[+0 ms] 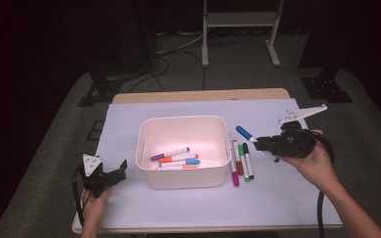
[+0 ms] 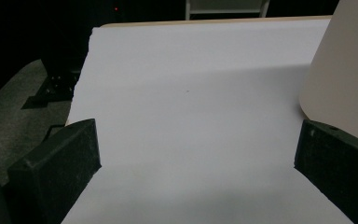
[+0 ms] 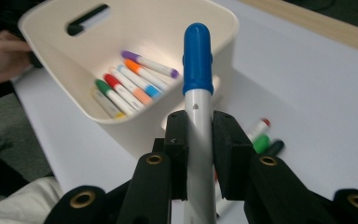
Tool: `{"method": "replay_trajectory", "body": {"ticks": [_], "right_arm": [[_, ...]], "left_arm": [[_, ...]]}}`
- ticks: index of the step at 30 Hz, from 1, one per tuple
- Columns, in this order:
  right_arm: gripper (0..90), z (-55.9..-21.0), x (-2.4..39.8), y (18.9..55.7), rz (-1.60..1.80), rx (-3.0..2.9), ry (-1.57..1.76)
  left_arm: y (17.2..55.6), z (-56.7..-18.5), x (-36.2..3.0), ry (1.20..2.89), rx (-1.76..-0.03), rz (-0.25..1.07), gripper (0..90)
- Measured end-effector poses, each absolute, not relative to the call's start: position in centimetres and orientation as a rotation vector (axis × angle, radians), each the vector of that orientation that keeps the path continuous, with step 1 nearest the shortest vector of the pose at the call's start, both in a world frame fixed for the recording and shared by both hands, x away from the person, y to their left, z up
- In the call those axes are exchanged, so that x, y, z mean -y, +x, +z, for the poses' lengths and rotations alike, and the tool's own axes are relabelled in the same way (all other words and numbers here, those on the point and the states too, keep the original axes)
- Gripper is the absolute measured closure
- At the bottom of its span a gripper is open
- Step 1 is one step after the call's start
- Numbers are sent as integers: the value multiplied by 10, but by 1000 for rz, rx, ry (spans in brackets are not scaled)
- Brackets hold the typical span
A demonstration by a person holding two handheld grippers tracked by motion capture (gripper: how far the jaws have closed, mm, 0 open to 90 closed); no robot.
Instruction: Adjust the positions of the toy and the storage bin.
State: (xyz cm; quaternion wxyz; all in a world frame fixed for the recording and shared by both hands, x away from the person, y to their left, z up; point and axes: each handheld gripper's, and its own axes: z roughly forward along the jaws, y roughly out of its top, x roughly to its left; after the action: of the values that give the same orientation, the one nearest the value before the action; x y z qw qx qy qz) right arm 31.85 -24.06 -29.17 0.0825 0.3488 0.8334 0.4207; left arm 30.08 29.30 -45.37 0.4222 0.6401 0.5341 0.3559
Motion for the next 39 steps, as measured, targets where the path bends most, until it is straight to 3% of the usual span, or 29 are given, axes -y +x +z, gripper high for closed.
{"method": "replay_trajectory", "body": {"ticks": [12,26,39], "right_arm": [[757,-264,165,330,1295,-2638,799],[757,-290,87,350,1317,-2824,612],[757,-314,55,364,1258,-2917,505]], "left_arm": [[301,-454,-293,1599,-1341,888,0],[301,-454,-293,1601,-1338,887,0],[301,-454,-293,1599,-1341,884,0]]}}
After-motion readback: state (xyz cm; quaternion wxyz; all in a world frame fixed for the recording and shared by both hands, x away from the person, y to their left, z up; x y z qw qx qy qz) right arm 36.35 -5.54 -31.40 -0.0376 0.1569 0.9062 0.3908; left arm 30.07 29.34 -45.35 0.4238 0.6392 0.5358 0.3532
